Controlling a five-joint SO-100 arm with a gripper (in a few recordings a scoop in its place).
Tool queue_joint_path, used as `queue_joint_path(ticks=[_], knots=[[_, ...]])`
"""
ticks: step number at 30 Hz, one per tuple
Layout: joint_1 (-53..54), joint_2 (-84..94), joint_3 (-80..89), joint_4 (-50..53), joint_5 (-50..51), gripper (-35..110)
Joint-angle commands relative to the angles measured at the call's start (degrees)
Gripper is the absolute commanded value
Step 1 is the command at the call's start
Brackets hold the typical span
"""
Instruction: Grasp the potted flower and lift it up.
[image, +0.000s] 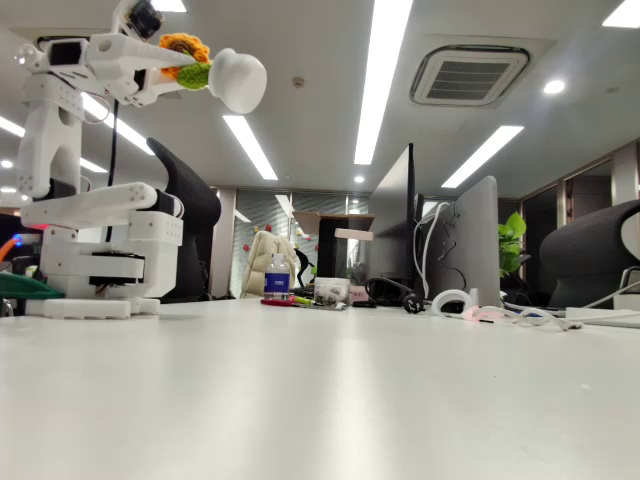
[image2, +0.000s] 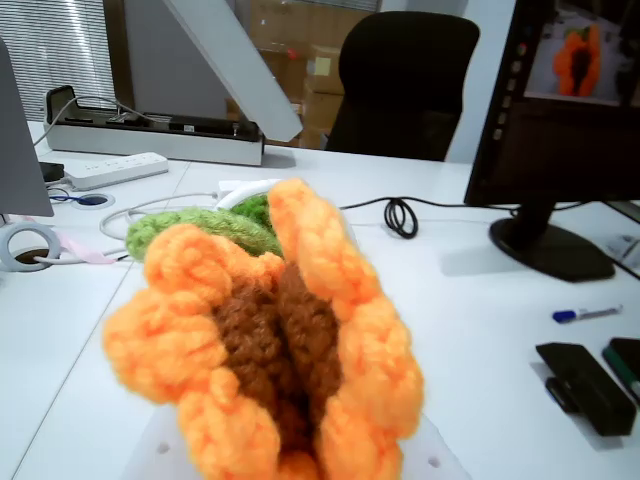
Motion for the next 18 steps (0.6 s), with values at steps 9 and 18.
queue_joint_path(ticks=[9,18], knots=[[-0.62,0.79,0.44,-0.09,-0.79,0],[-0.44,0.79,0.44,-0.18,-0.97,0]])
